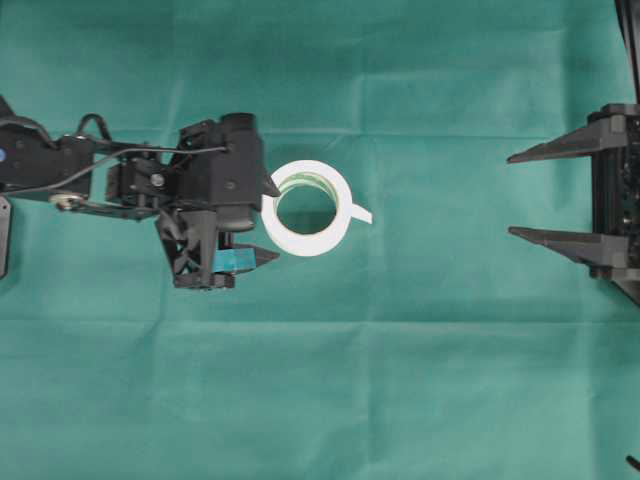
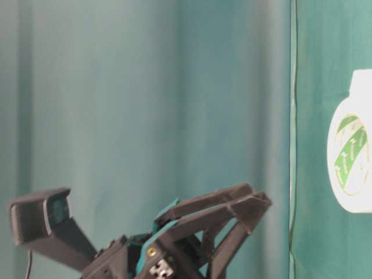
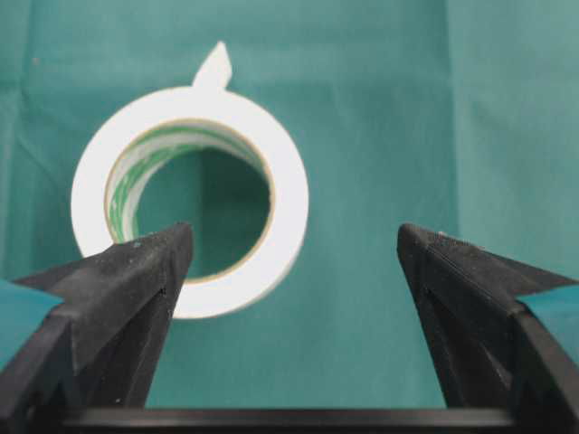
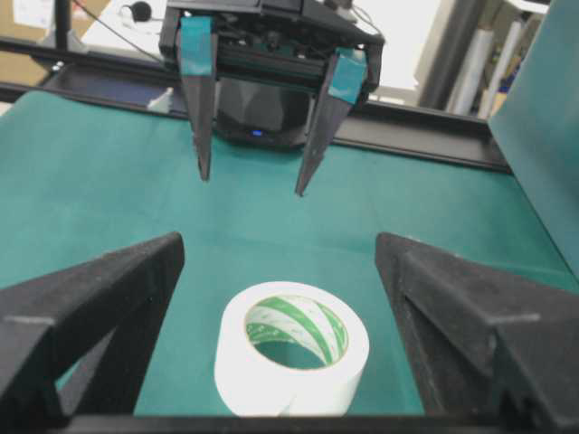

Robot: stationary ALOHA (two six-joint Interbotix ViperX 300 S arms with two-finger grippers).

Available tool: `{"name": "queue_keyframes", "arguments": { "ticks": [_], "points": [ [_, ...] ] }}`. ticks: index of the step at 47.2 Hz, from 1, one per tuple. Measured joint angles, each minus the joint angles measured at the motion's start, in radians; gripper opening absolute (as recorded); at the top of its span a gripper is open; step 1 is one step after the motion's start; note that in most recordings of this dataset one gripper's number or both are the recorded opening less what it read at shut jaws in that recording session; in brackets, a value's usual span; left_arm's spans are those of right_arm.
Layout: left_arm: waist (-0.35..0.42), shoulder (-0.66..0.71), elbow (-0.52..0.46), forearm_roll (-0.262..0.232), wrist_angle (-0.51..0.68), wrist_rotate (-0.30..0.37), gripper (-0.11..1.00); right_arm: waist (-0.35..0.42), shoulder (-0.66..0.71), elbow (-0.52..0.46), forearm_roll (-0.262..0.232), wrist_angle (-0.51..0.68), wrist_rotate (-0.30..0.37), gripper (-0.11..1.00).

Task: Peel off the duct tape with your right arm.
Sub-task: 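Move the left gripper over the white tape roll and lower onto its rim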

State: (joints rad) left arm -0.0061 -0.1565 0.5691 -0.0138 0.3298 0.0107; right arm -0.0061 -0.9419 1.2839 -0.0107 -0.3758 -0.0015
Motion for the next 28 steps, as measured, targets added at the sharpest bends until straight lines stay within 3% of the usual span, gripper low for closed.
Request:
{"name": "queue_keyframes", "arguments": {
  "ticks": [28],
  "points": [
    [0.015,0.176,-0.049,0.000,-0.012,0.089,0.95,0.000,0.006,0.015,0.000,-0.021,0.000,0.82]
  ]
}}
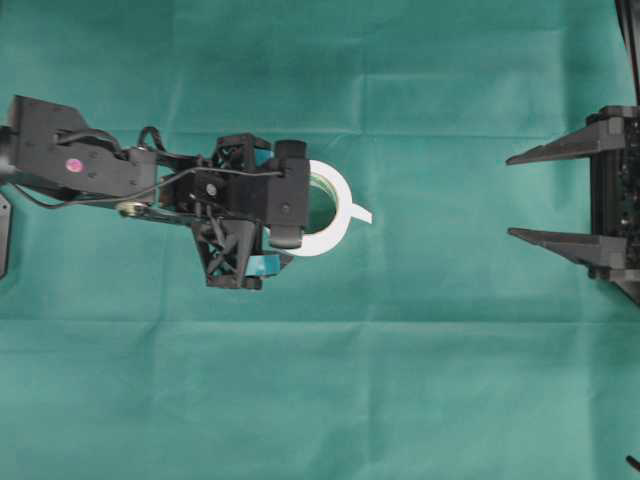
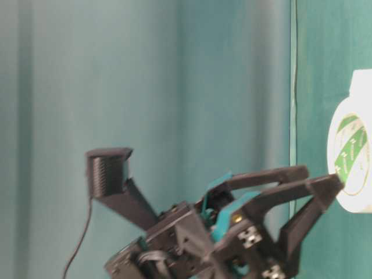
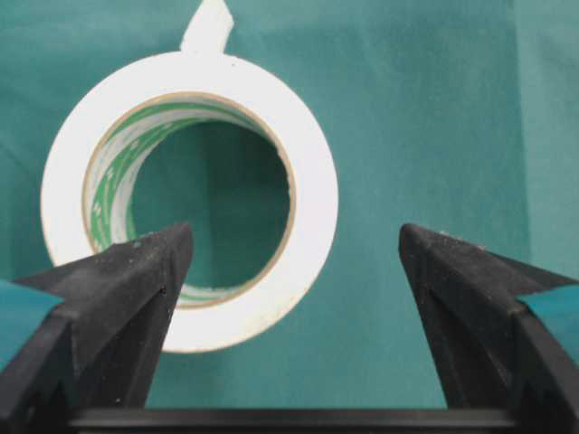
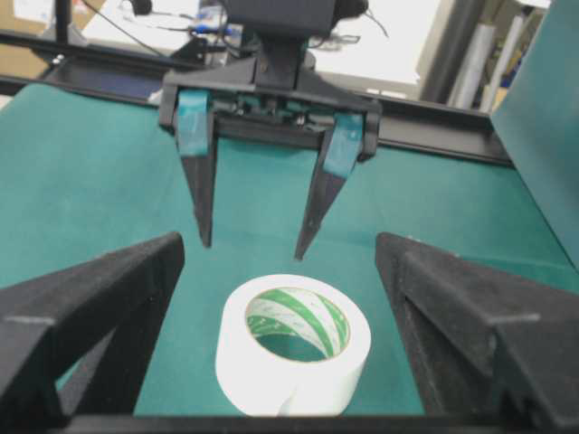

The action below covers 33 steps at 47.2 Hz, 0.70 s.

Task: Peel off the duct tape with your right arm.
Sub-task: 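Move the left gripper over the white tape roll and lower onto its rim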

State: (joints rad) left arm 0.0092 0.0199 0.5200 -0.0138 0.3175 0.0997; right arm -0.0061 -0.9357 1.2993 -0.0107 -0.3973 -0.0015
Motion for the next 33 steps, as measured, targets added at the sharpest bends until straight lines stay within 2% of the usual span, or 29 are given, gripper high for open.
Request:
{"name": "queue_keyframes", "arguments": {
  "ticks": [33],
  "points": [
    [-0.002,0.166,-0.049,0.000,-0.006,0.003,0.95,0.000,0.002,0.017,0.000,-0.029,0.000,0.82]
  ]
}}
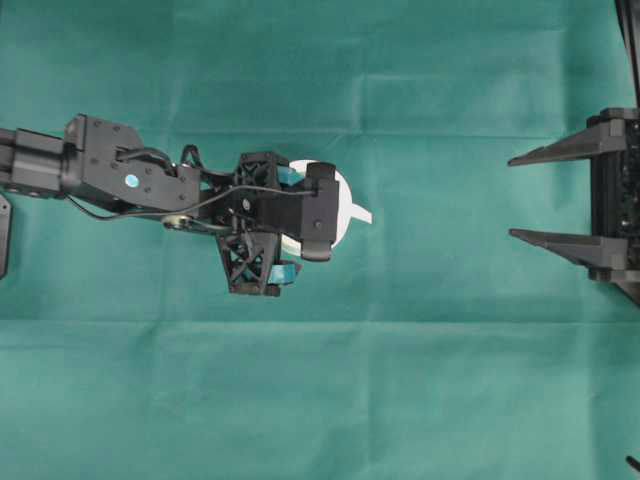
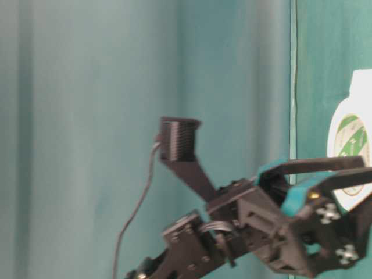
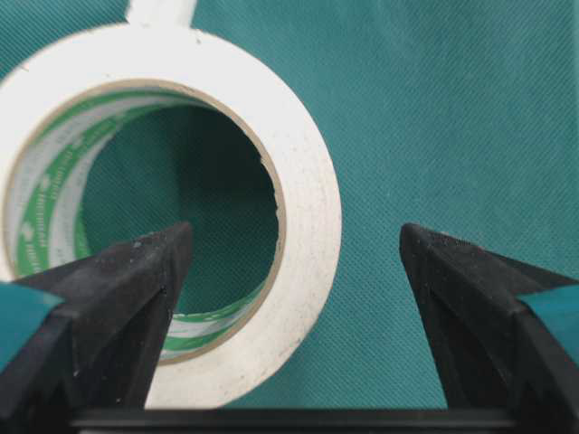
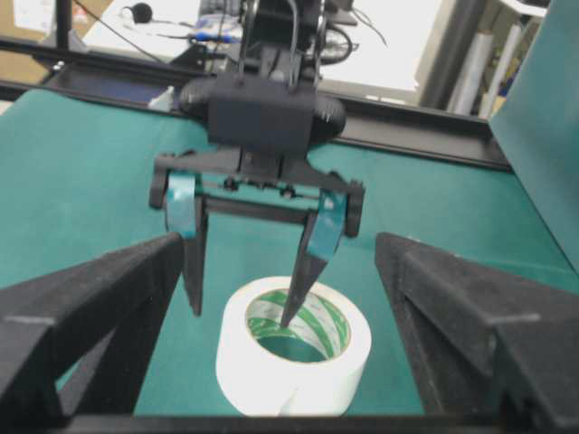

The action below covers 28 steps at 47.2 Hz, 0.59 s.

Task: Peel off the duct tape with your right arm.
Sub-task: 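Move the left gripper over the white tape roll and lower onto its rim, then close the left gripper on the roll rim and lift it upright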

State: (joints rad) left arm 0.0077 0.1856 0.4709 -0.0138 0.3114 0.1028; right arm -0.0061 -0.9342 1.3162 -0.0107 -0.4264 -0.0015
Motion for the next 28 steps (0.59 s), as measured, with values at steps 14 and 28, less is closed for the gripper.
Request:
{"name": "queue_keyframes", "arguments": {
  "ticks": [14,28],
  "points": [
    [0.002,0.051,-0.014,0.000,0.000,0.002,0.94,0.000,0.015,-0.002,0.000,-0.003,0.000,0.82],
    [0.006,0.052,-0.015,0.002,-0.002,0.003,0.45,0.000,0.035,0.000,0.000,-0.021,0.002,0.82]
  ]
}}
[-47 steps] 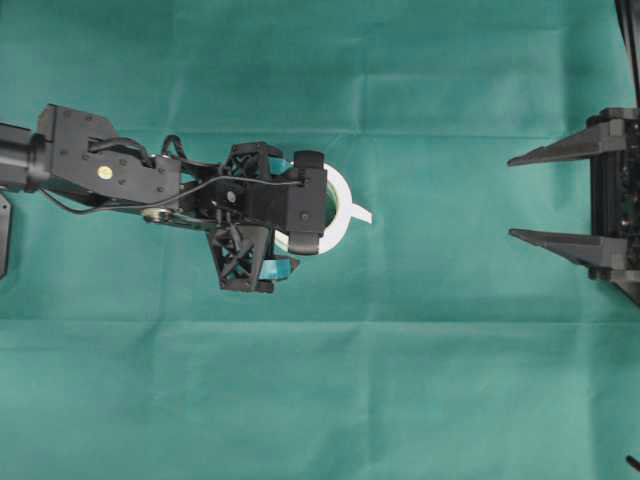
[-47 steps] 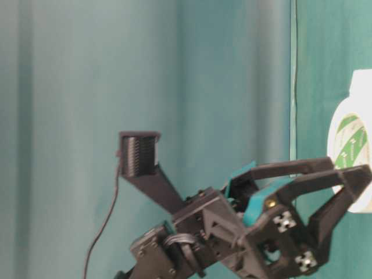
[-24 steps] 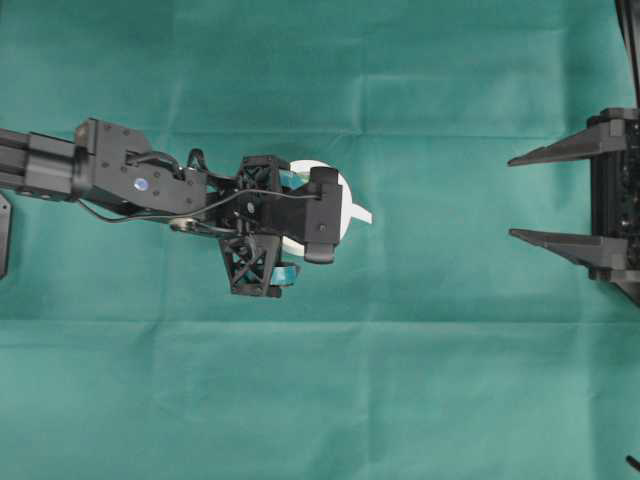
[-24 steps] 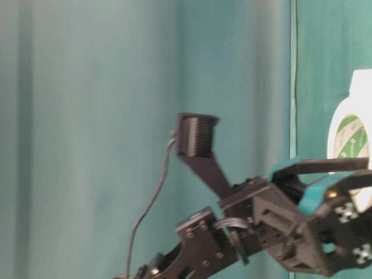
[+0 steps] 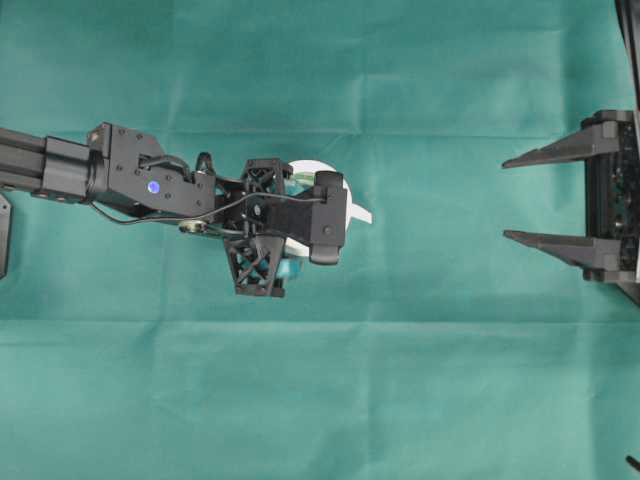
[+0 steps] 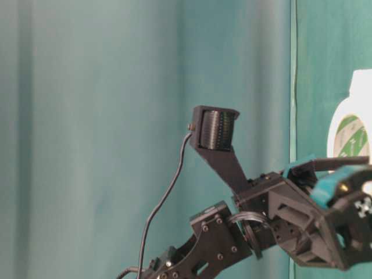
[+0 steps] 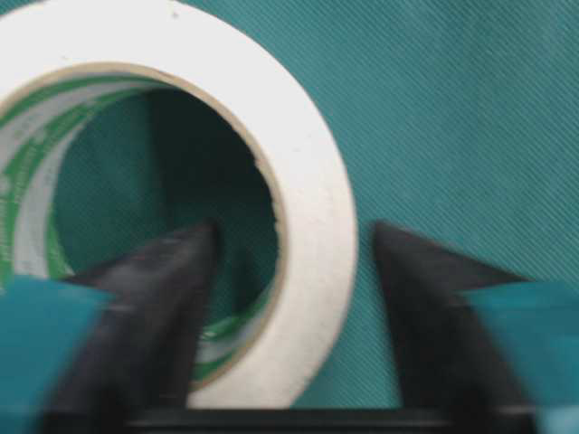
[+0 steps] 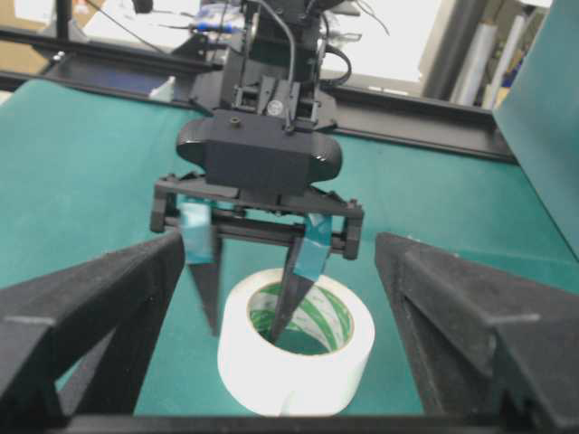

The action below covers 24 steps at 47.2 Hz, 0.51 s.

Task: Peel off the duct tape with your right arm.
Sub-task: 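Close the left gripper on the roll rim and lift it upright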

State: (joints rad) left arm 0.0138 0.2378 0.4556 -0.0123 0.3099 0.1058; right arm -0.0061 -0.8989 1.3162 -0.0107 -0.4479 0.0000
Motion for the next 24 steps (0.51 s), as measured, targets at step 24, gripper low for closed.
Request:
{"name": "queue_keyframes", "arguments": {
  "ticks": [24],
  "points": [
    [-0.015,-0.035,0.000,-0.002,0.064,0.049,0.21,0.000,0.009,0.000,0.000,-0.002,0.000,0.75]
  ]
}}
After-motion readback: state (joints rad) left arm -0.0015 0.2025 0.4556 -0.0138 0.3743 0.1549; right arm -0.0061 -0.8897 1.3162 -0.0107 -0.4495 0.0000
